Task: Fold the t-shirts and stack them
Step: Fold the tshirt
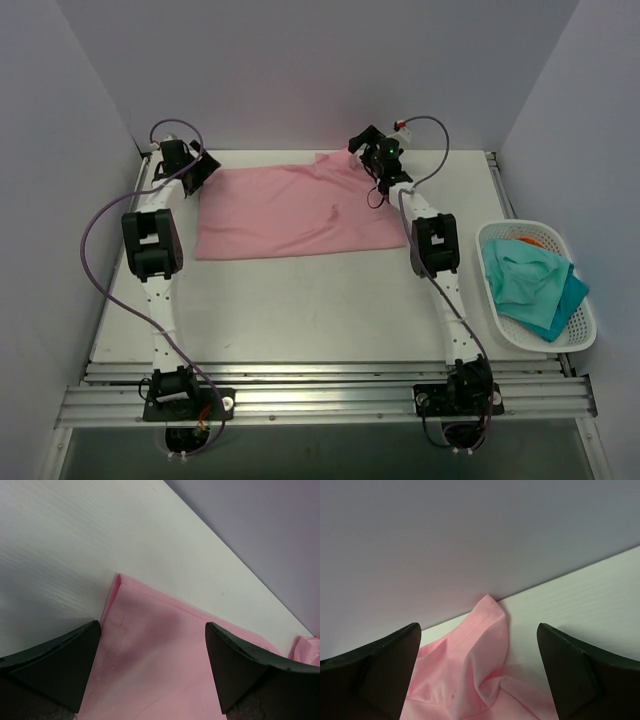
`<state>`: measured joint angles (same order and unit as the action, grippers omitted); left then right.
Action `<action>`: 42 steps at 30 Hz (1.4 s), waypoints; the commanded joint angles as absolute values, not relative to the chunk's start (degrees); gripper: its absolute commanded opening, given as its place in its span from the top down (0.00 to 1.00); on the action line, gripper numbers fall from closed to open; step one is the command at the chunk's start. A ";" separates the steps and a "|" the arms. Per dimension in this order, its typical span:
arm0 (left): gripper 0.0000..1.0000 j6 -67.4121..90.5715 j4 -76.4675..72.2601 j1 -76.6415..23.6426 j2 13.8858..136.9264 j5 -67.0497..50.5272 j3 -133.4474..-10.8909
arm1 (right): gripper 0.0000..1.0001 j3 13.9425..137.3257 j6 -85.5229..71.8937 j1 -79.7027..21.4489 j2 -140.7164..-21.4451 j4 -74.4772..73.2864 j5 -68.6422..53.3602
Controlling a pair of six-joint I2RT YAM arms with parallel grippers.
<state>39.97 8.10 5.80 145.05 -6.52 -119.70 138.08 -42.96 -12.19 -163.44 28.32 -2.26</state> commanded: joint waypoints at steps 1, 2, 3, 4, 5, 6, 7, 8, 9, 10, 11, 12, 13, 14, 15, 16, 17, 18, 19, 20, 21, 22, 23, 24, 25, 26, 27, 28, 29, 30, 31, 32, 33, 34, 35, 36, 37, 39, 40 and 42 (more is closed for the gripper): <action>0.04 39.81 8.79 6.42 143.70 -7.47 -118.39 | 0.04 136.93 -35.97 -12.21 -153.83 19.63 1.65; 0.04 39.90 8.79 6.33 143.70 -7.56 -118.21 | 0.04 136.32 -35.08 -12.39 -153.03 18.73 2.45; 0.04 40.08 8.79 6.33 143.61 -7.65 -117.86 | 0.04 135.88 -34.46 -12.57 -152.50 18.20 2.81; 0.04 40.17 8.62 6.24 143.53 -7.73 -117.60 | 0.04 135.53 -33.76 -12.57 -151.97 17.76 2.90; 0.04 40.34 8.44 6.33 143.35 -7.82 -117.34 | 0.03 135.35 -34.01 -12.66 -151.61 17.41 2.55; 0.04 40.43 7.92 6.33 143.18 -7.91 -116.99 | 0.03 135.53 -34.27 -12.83 -151.70 17.32 2.11; 0.04 40.69 7.65 6.24 143.00 -8.17 -116.29 | 0.03 135.79 -34.63 -13.01 -152.40 17.23 1.67; 0.04 40.87 7.47 6.24 142.65 -8.26 -115.93 | 0.03 136.14 -35.15 -13.27 -152.84 17.14 0.71; 0.04 40.96 6.95 6.15 142.47 -8.26 -115.49 | 0.04 137.10 -35.16 -14.14 -153.19 16.62 0.70; 0.05 40.96 6.94 6.15 142.30 -8.26 -115.05 | 0.04 137.20 -34.63 -14.67 -153.37 15.83 0.96; 0.06 40.78 6.94 6.07 141.08 -7.91 -114.00 | 0.05 136.41 -33.32 -15.20 -152.59 16.08 2.88; 0.06 40.00 5.90 5.98 140.02 -7.21 -112.78 | 0.05 132.49 -32.70 -16.34 -151.36 16.78 4.29; 0.06 39.56 4.76 5.80 138.44 -6.34 -111.02 | 0.05 129.67 -32.00 -16.70 -148.04 19.05 5.52; 0.06 39.03 2.57 5.37 134.86 -4.07 -107.26 | 0.05 126.59 -31.56 -16.96 -145.83 20.29 6.67; 0.06 38.33 1.94 5.19 132.91 -2.74 -105.49 | 0.05 123.52 -31.03 -17.22 -143.72 21.26 8.68; 0.05 37.97 1.15 4.92 130.72 -1.59 -103.55 | 0.05 116.96 -30.85 -17.23 -138.74 23.01 10.01; 0.05 37.62 -1.73 4.31 126.26 1.38 -101.45 | 0.05 113.50 -30.59 -17.40 -136.08 23.64 11.41; 0.05 37.27 -2.54 3.96 123.78 3.15 -96.64 | 0.05 109.99 -29.89 -17.58 -133.36 24.95 14.56; 0.05 37.18 -3.33 3.52 121.23 4.99 -94.07 | 0.05 103.16 -29.53 -17.75 -127.94 25.22 16.50; 0.05 37.00 -4.30 3.17 116.15 6.75 -91.52 | 0.05 99.96 -29.36 -17.93 -125.27 25.05 18.44; 0.05 37.00 -4.48 2.29 113.58 10.42 -86.36 | 0.05 96.63 -29.27 -18.10 -122.63 24.96 20.55; 0.05 37.00 -4.40 1.85 110.86 12.02 -84.05 | 0.05 93.37 -29.79 -18.37 -117.47 24.53 25.18; 0.05 37.00 -4.22 1.41 105.61 13.52 -81.59 | 0.04 87.42 -30.58 -18.54 -114.81 24.00 27.49; 0.05 37.00 -3.87 0.62 103.21 16.32 -77.04 | 0.04 84.67 -32.33 -18.81 -112.52 22.60 31.43; 0.04 36.91 -3.26 0.62 100.66 17.57 -75.08 | 0.04 82.03 -32.95 -19.07 -108.15 21.63 32.51; 0.04 36.91 -1.08 0.62 96.46 18.36 -73.49 | 0.04 77.83 -33.05 -19.59 -106.19 20.49 33.56; 0.04 36.91 -0.10 -1.39 94.50 18.89 -72.00 | 0.05 75.87 -33.48 -20.12 -104.52 19.43 35.05; 0.04 37.70 2.70 -1.93 92.74 19.51 -69.20 | 0.05 74.37 -35.49 -20.47 -101.80 16.12 36.72; 0.04 38.40 5.33 -2.11 89.24 19.25 -67.60 | 0.05 72.88 -36.64 -21.09 -100.39 14.34 38.13; 0.04 39.10 6.14 -2.37 87.64 18.81 -65.85 | 0.06 69.82 -37.43 -21.18 -99.24 13.28 37.88; 0.04 40.24 6.67 -3.33 85.89 18.55 -62.18 | 0.06 68.13 -38.05 -21.27 -96.79 12.31 37.18; 0.04 40.69 7.55 -3.95 83.08 18.54 -60.49 | 0.07 66.38 -39.80 -21.53 -95.55 11.70 35.52; 0.04 41.48 8.17 -4.65 82.10 18.89 -59.08 | 0.07 63.31 -40.60 -21.71 -94.58 11.17 34.64; 0.04 41.92 8.96 -5.62 81.05 19.33 -57.84 | 0.07 61.72 -41.39 -21.97 -92.40 10.55 33.93; 0.04 42.36 9.92 -5.80 79.82 18.99 -55.66 | 0.07 60.05 -42.70 -22.41 -91.24 10.63 32.88; 0.04 42.89 10.37 -5.97 79.46 18.46 -54.59 | 0.07 58.46 -43.41 -23.37 -90.45 10.72 32.35; 0.04 43.85 10.63 -6.15 79.02 17.94 -53.54 | 0.07 55.84 -44.03 -23.90 -89.05 10.46 31.73; 0.04 45.34 10.02 -6.33 78.05 15.74 -50.21 | 0.06 53.54 -46.48 -24.61 -88.16 10.37 28.94; 0.04 45.79 9.50 -6.33 77.35 15.21 -48.97 | 0.06 51.61 -47.10 -25.04 -87.46 10.37 28.13; 0.04 46.49 7.65 -6.59 76.64 14.24 -45.37 | 0.06 49.84 -48.68 -26.10 -86.66 10.37 27.60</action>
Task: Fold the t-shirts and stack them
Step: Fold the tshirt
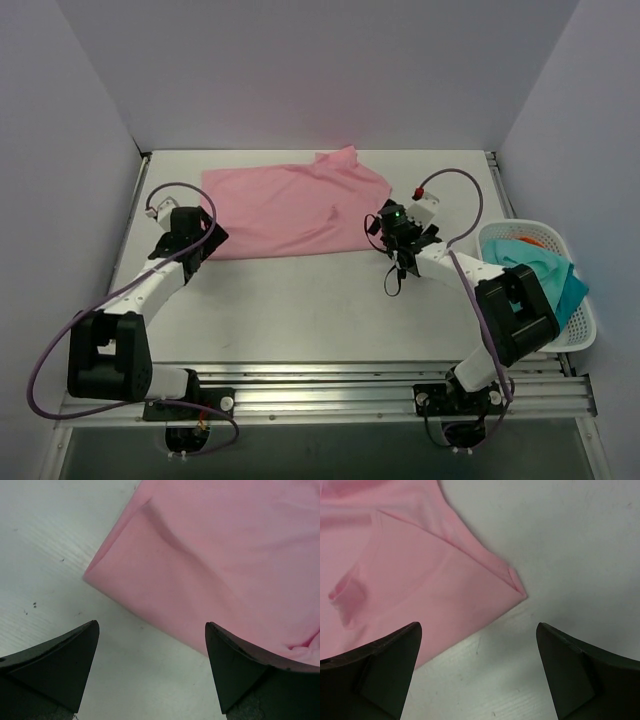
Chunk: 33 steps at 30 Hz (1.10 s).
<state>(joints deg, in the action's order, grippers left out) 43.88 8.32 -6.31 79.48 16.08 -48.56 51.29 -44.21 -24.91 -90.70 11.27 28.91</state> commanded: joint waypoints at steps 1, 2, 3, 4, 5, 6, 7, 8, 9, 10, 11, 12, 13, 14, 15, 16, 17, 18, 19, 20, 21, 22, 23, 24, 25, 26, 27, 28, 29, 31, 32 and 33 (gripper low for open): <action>0.04 47.02 6.34 -6.68 76.12 14.15 -44.22 | 0.06 48.62 -49.04 -27.32 -85.96 9.76 28.64; 0.04 47.20 5.55 -6.68 76.11 13.80 -43.25 | 0.06 48.17 -49.39 -27.86 -85.70 9.41 29.26; 0.04 47.55 4.84 -6.77 76.20 13.10 -41.85 | 0.06 47.73 -49.74 -28.21 -85.61 9.23 29.70; 0.04 47.72 3.79 -6.77 76.90 12.66 -41.49 | 0.06 47.29 -50.27 -28.39 -85.52 9.14 29.97; 0.04 47.81 3.52 -6.77 77.51 12.40 -41.40 | 0.06 46.59 -50.45 -28.39 -85.60 9.23 30.06; 0.04 47.90 3.34 -6.77 78.04 11.78 -41.48 | 0.06 46.32 -50.54 -28.39 -85.95 9.40 30.06; 0.04 47.99 2.56 -6.77 79.18 11.43 -41.57 | 0.06 46.14 -50.97 -28.39 -86.31 9.49 30.15; 0.04 47.99 2.20 -6.77 79.80 11.16 -41.57 | 0.06 45.97 -51.06 -28.39 -86.66 9.58 30.23; 0.04 48.08 1.94 -6.77 80.15 11.08 -41.75 | 0.06 45.97 -51.15 -28.39 -87.70 9.84 30.23; 0.04 48.16 1.59 -6.77 80.94 11.07 -41.75 | 0.05 46.05 -51.33 -28.39 -88.32 10.02 30.23; 0.04 48.25 0.97 -6.77 81.38 11.16 -41.84 | 0.05 46.05 -51.50 -28.39 -89.11 10.28 30.32; 0.04 48.34 0.97 -6.77 81.73 11.25 -41.84 | 0.05 46.14 -51.50 -28.30 -89.82 11.07 30.32; 0.04 48.25 0.97 -6.77 82.09 11.34 -42.10 | 0.05 46.32 -51.50 -28.21 -91.65 11.51 30.24; 0.04 48.43 1.05 -6.77 82.96 11.69 -42.45 | 0.05 46.49 -51.76 -28.13 -92.80 11.86 30.06; 0.04 48.60 0.97 -6.77 83.49 11.69 -42.80 | 0.05 46.84 -51.68 -27.86 -93.86 13.08 29.62; 0.04 48.60 -1.12 -6.68 84.63 11.78 -43.06 | 0.05 47.11 -51.68 -27.60 -96.22 13.79 29.01; 0.04 48.60 -1.23 -6.68 85.25 11.86 -43.68 | 0.05 47.37 -51.77 -27.42 -97.55 14.49 27.79; 0.04 48.69 -1.40 -6.59 85.86 11.87 -43.94 | 0.05 47.72 -51.77 -26.99 -98.69 15.63 27.34; 0.04 48.69 -1.58 -6.59 87.26 11.78 -44.29 | 0.05 48.51 -51.68 -26.90 -100.88 16.08 26.90; 0.04 48.69 -2.10 -6.42 87.88 11.52 -44.82 | 0.06 48.86 -51.51 -26.81 -101.86 16.43 26.63; 0.04 48.69 -2.28 -6.24 88.41 11.34 -45.00 | 0.06 49.30 -51.42 -26.63 -103.26 16.87 26.37; 0.04 48.69 -2.81 -6.07 89.55 11.25 -45.17 | 0.06 49.92 -51.33 -26.54 -103.79 17.05 26.28; 0.04 48.69 -2.99 -5.72 90.00 11.16 -45.35 | 0.06 50.18 -51.24 -26.37 -104.23 17.22 26.11; 0.04 48.78 -3.34 -5.63 90.52 10.90 -45.53 | 0.07 50.45 -50.98 -26.28 -105.02 17.40 25.93; 0.04 48.78 -3.86 -5.45 91.31 10.81 -45.44 | 0.07 50.88 -50.80 -25.93 -105.29 17.40 25.93; 0.05 48.87 -4.13 -5.36 91.84 10.72 -45.53 | 0.07 50.98 -50.63 -25.93 -105.47 17.49 25.84; 0.05 48.95 -4.48 -5.19 92.28 10.55 -45.70 | 0.07 51.15 -50.54 -25.75 -105.64 17.58 25.93; 0.05 49.13 -4.83 -5.10 93.16 10.55 -45.88 | 0.07 51.24 -50.45 -25.14 -105.99 17.67 25.67; 0.05 49.22 -5.01 -5.10 93.60 10.46 -45.97 | 0.07 51.33 -50.45 -24.96 -106.08 17.84 25.49; 0.07 49.39 -5.53 -5.01 94.65 10.02 -46.23 | 0.09 51.42 -50.01 -24.61 -106.43 18.28 25.22; 0.07 49.48 -5.62 -5.01 94.83 10.11 -46.32 | 0.14 51.42 -49.92 -24.44 -106.61 18.28 25.05; 0.10 49.57 -5.71 -5.01 95.10 10.11 -46.49 | 0.23 51.50 -49.75 -24.26 -106.79 18.80 24.79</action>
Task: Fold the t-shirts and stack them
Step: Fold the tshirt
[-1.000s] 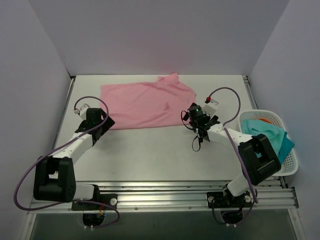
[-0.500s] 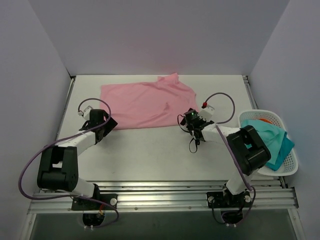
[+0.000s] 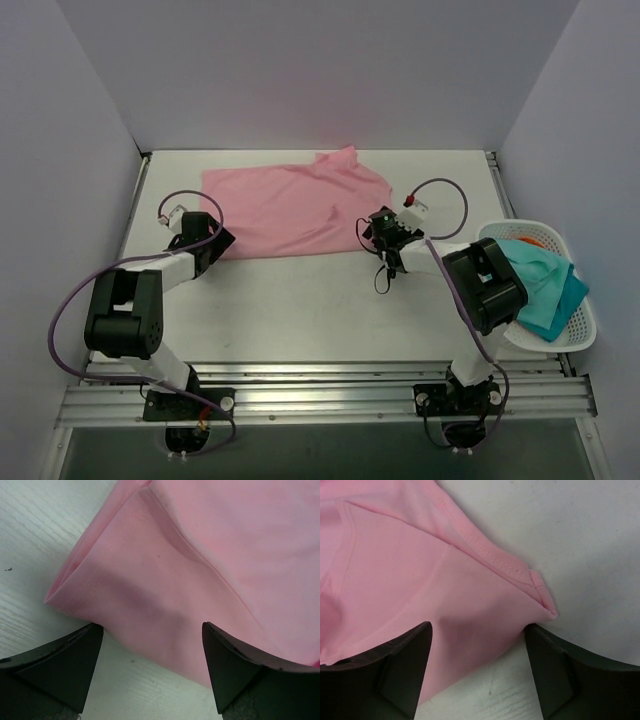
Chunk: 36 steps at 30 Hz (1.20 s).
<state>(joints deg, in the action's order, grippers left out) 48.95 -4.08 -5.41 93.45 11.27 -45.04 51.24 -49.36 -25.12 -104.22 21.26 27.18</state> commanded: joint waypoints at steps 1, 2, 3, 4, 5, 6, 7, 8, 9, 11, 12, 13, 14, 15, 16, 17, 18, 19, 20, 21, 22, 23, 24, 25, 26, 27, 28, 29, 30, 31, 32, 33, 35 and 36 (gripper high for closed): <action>0.11 49.66 -5.80 -5.01 95.45 10.37 -46.58 | 0.33 51.42 -49.57 -24.17 -106.96 18.98 24.52; 0.12 49.75 -5.89 -5.01 95.54 10.46 -46.67 | 0.50 51.33 -49.31 -23.91 -107.14 19.33 24.26; 0.15 49.83 -5.98 -5.01 95.71 10.55 -46.67 | 0.60 51.33 -49.31 -23.65 -107.57 19.42 24.00; 0.17 49.92 -6.24 -5.01 95.97 10.55 -46.76 | 0.77 51.33 -49.22 -23.47 -107.84 19.60 23.65; 0.20 50.01 -6.33 -4.92 96.15 10.55 -46.76 | 0.84 51.33 -49.13 -23.12 -108.02 19.77 23.12; 0.23 50.01 -6.24 -4.92 96.33 10.63 -46.84 | 0.90 51.33 -49.04 -23.03 -108.45 19.78 22.94; 0.31 50.01 -6.07 -4.92 96.50 10.55 -46.93 | 0.98 51.42 -49.13 -22.94 -108.46 19.86 22.85; 0.38 50.10 -5.98 -4.92 96.59 10.72 -47.02 | 1.00 51.33 -49.04 -22.85 -108.54 19.78 22.85; 0.43 50.10 -5.89 -4.83 96.59 10.81 -47.02 | 1.00 51.42 -48.96 -22.85 -108.63 19.78 22.76; 0.63 50.18 -5.71 -4.83 96.50 10.90 -46.93 | 1.00 51.42 -48.96 -22.76 -108.63 19.51 22.94; 0.69 50.27 -5.71 -4.83 96.33 10.90 -46.76 | 1.00 51.15 -48.96 -22.85 -108.46 19.51 23.20; 0.81 50.19 -5.71 -4.83 96.33 10.90 -46.84 | 1.00 51.07 -48.78 -22.76 -108.20 19.51 23.20; 0.85 50.19 -5.54 -4.83 96.24 11.16 -46.67 | 1.00 50.98 -48.78 -22.68 -107.85 19.25 23.29; 0.89 50.19 -5.19 -4.83 95.98 11.25 -46.67 | 1.00 50.63 -48.78 -22.68 -107.58 19.07 23.55; 0.96 50.10 -5.10 -4.83 95.89 11.34 -46.67 | 1.00 50.28 -48.78 -22.68 -107.32 18.99 23.64; 0.98 49.92 -4.92 -4.83 95.80 11.51 -46.67 | 1.00 50.01 -48.78 -22.68 -106.27 18.72 23.82; 0.98 49.92 -4.57 -4.83 95.28 11.51 -46.41 | 1.00 49.57 -48.78 -22.50 -105.82 18.55 24.08; 0.98 49.83 -4.57 -4.92 94.84 11.51 -46.15 | 1.00 48.79 -48.78 -22.59 -105.12 17.94 24.26; 0.98 49.92 -4.48 -5.01 94.31 11.51 -45.88 | 1.00 48.17 -48.87 -22.67 -103.55 17.76 24.52; 0.98 49.83 -4.13 -5.01 92.91 11.43 -44.92 | 1.00 47.47 -49.13 -22.68 -102.58 17.75 24.70; 0.98 49.92 -3.96 -5.01 92.03 11.43 -44.39 | 1.00 46.07 -49.39 -22.76 -101.61 17.06 24.96; 0.98 49.92 -3.69 -5.10 90.98 11.51 -43.78 | 1.00 45.36 -49.66 -22.85 -99.43 16.70 25.22; 0.98 50.01 -3.00 -5.27 88.70 11.77 -42.55 | 1.00 44.48 -49.92 -23.03 -98.27 16.35 25.31; 0.98 50.01 -2.64 -5.36 87.46 11.78 -41.93 | 1.00 43.78 -50.62 -23.46 -97.13 15.56 25.66; 0.98 50.01 -2.20 -5.45 86.15 11.78 -41.23 | 1.00 42.20 -51.15 -23.81 -94.68 15.12 26.01; 0.98 50.10 -1.15 -5.71 83.44 11.78 -40.61 | 1.00 41.49 -51.50 -24.25 -93.35 14.68 26.28; 0.98 50.10 -0.62 -5.80 82.02 11.86 -39.30 | 1.00 40.70 -52.46 -24.61 -92.03 13.63 26.71; 0.98 50.36 -0.09 -5.89 80.52 11.87 -38.59 | 1.00 38.95 -52.99 -25.57 -89.32 13.10 26.89; 0.98 50.45 2.44 -6.24 77.11 11.87 -37.80 | 1.00 38.07 -53.52 -26.10 -87.73 12.49 27.24; 0.98 50.80 3.16 -6.41 75.43 11.95 -36.14 | 1.00 37.27 -54.66 -27.06 -86.24 11.00 27.86; 0.98 50.89 4.38 -6.68 71.58 11.95 -35.17 | 1.00 35.70 -55.19 -27.59 -83.26 10.20 28.21; 0.98 50.98 5.35 -7.20 69.54 12.04 -34.46 | 1.00 35.07 -55.80 -28.12 -81.58 9.15 28.73; 0.98 51.42 8.33 -7.64 63.58 12.57 -32.09 | 1.00 33.93 -57.99 -29.96 -76.83 5.20 30.57; 0.98 51.59 9.31 -7.82 61.63 12.74 -31.47 | 1.00 32.88 -58.62 -30.58 -75.08 2.40 31.02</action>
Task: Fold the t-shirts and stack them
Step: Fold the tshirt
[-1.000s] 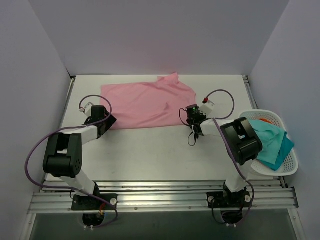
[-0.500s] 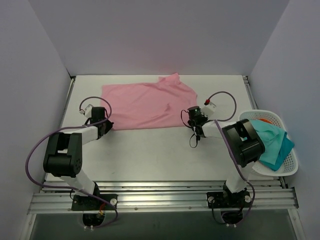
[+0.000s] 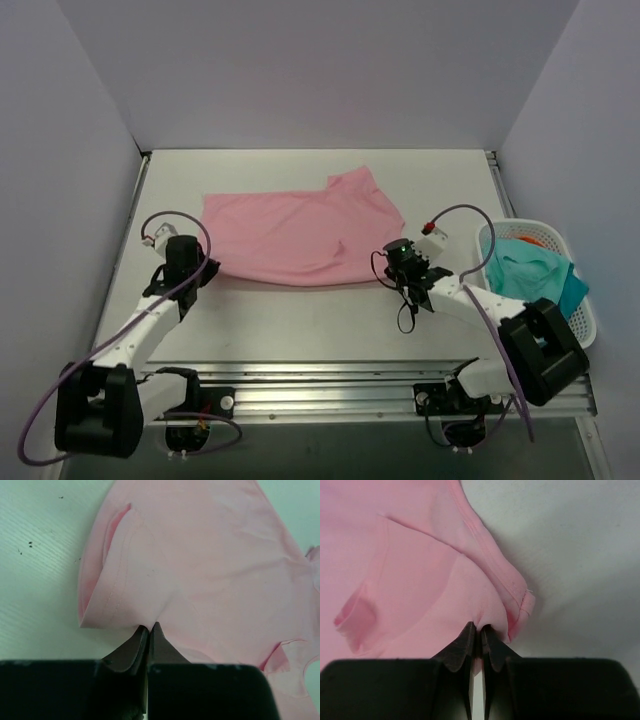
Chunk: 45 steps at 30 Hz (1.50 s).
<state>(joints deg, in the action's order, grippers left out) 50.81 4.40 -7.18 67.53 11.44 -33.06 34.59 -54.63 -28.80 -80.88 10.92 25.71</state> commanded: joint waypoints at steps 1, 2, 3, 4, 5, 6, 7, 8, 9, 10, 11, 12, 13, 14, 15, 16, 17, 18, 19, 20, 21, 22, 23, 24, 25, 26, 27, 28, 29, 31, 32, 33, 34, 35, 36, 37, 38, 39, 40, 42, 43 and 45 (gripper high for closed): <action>0.98 51.68 10.10 -8.00 59.87 12.83 -30.68 | 1.00 32.35 -59.41 -31.28 -71.75 0.98 31.55; 0.98 51.68 12.11 -7.91 56.72 12.83 -29.63 | 1.00 31.82 -60.89 -31.90 -70.07 0.10 32.51; 0.98 51.77 13.26 -7.91 55.12 12.57 -29.27 | 1.00 30.86 -61.52 -33.21 -68.22 -2.52 32.87; 0.98 51.85 14.14 -8.00 53.80 12.31 -28.83 | 1.00 30.41 -62.39 -33.83 -66.38 -5.51 33.31; 0.98 51.86 15.80 -8.09 51.09 11.78 -27.87 | 1.00 29.98 -63.97 -34.45 -62.70 -7.02 33.57; 0.98 51.94 16.86 -8.17 49.76 11.69 -27.51 | 1.00 29.54 -64.77 -35.93 -60.58 -8.60 34.27; 0.98 52.12 17.92 -8.26 48.53 11.52 -27.16 | 1.00 28.84 -65.56 -36.64 -56.64 -11.48 34.63; 0.98 52.21 20.10 -8.26 45.73 11.51 -26.81 | 1.00 28.48 -66.35 -37.35 -54.86 -12.99 34.98; 0.98 52.29 21.34 -8.35 44.22 11.43 -26.37 | 1.00 28.30 -67.75 -38.57 -52.84 -14.66 35.68; 0.98 52.21 22.49 -8.35 42.73 11.43 -26.37 | 1.00 27.87 -68.37 -39.19 -49.52 -17.55 36.12; 0.96 52.21 25.11 -8.44 39.93 11.43 -26.45 | 1.00 27.69 -68.90 -39.55 -48.00 -18.97 36.30; 0.93 52.21 26.53 -8.44 38.51 11.25 -26.89 | 1.00 27.60 -69.34 -39.99 -46.60 -20.38 36.47; 0.86 52.21 27.94 -8.44 37.10 11.08 -27.16 | 1.00 27.42 -70.13 -40.69 -44.06 -22.65 36.39; 0.62 52.21 30.56 -8.44 34.39 10.73 -27.51 | 0.87 27.33 -70.48 -41.04 -42.90 -23.72 36.21; 0.45 52.12 31.89 -8.44 32.97 10.03 -28.38 | 0.72 27.25 -70.92 -41.48 -41.85 -25.64 36.21; 0.31 52.29 33.21 -8.52 31.74 9.76 -28.91 | 0.56 27.16 -71.88 -42.35 -39.75 -26.62 36.30; 0.15 52.38 36.01 -8.44 29.55 9.49 -29.53 | 0.30 27.25 -72.76 -42.71 -38.77 -27.67 36.39; 0.06 52.56 37.08 -8.52 28.49 9.23 -30.23 | 0.15 27.33 -72.77 -42.98 -37.80 -28.38 36.21; 0.06 53.08 37.61 -8.79 27.78 8.45 -31.02 | 0.05 27.60 -73.30 -43.24 -36.66 -29.17 36.38; 0.06 53.35 37.79 -9.05 26.73 7.83 -31.20 | 0.02 28.64 -73.56 -43.33 -36.22 -29.88 36.65; 0.06 53.70 37.97 -9.05 26.63 7.30 -31.46 | 0.02 29.35 -73.56 -43.33 -36.04 -30.75 36.74; 0.06 53.96 37.62 -9.05 26.63 6.34 -31.99 | 0.01 30.23 -73.22 -43.42 -36.12 -31.37 37.35; 0.06 53.88 37.36 -9.05 27.24 6.15 -32.51 | 0.01 31.19 -73.04 -43.42 -36.30 -31.99 37.88; 0.06 53.70 37.35 -9.05 27.94 6.15 -33.30 | 0.01 33.29 -72.86 -43.42 -36.56 -32.60 38.32; 0.06 53.44 37.44 -9.05 28.65 6.15 -34.27 | 0.01 34.44 -72.43 -43.42 -37.35 -32.52 38.76; 0.06 53.18 37.01 -8.97 30.22 6.50 -36.28 | 0.01 35.41 -70.77 -43.42 -37.79 -32.08 39.89; 0.06 52.91 36.39 -8.96 31.19 6.59 -37.26 | 0.01 37.33 -69.71 -43.42 -38.49 -30.25 40.42; 0.06 52.21 35.60 -8.96 32.16 6.85 -38.14 | 0.01 38.31 -68.39 -43.42 -40.41 -29.02 41.04; 0.06 51.69 33.42 -8.96 34.43 7.81 -39.62 | 0.01 39.36 -66.99 -43.42 -41.56 -27.61 41.57; 0.06 50.11 30.25 -8.96 37.51 8.87 -40.78 | 0.01 41.82 -61.19 -43.42 -46.37 -21.12 42.53; 0.06 49.31 27.19 -8.88 41.53 9.66 -41.39 | 0.00 42.71 -59.17 -43.24 -48.41 -18.92 42.97; 0.06 47.31 25.16 -8.79 44.01 10.63 -42.70 | 0.00 44.63 -55.32 -42.81 -52.78 -14.55 43.33; 0.06 46.42 21.92 -8.70 46.64 10.98 -43.58 | 0.00 45.78 -53.63 -42.19 -55.26 -12.41 43.33; 0.06 45.45 20.67 -8.01 52.41 11.25 -45.77 | 0.00 46.84 -49.87 -39.66 -57.72 -8.04 42.81; 0.06 44.31 19.26 -7.56 55.86 11.08 -47.01 | 0.00 47.72 -47.75 -37.55 -62.96 -5.65 38.45; 0.06 42.21 17.33 -6.86 62.60 10.55 -48.50 | 0.00 49.46 -46.42 -34.83 -65.80 -3.36 35.19; 0.06 41.32 16.44 -4.85 65.88 9.50 -49.82 | 0.00 50.09 -45.28 -32.19 -68.44 -1.34 31.85; 0.06 40.70 15.22 -3.62 69.14 6.79 -52.27 | 0.00 50.62 -44.22 -29.82 -71.25 3.64 28.86; 0.06 39.91 12.86 -2.39 75.00 5.29 -53.16 | 0.00 52.37 -43.25 -26.23 -76.59 5.08 25.61; 0.06 39.64 9.60 1.03 79.69 2.74 -54.49 | 0.00 54.83 -42.54 -23.83 -84.24 7.28 24.35; 0.06 39.46 6.88 2.36 83.55 1.77 -55.45 | 0.00 56.06 -41.76 -21.90 -86.64 8.08 23.48; 0.06 39.38 4.76 3.86 86.91 1.84 -56.77 | 0.00 59.84 -41.14 -20.31 -92.86 9.58 23.03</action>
<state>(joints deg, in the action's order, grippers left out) 41.82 12.71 1.21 84.01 4.56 -53.25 55.51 -45.23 -22.26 -87.79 3.88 26.41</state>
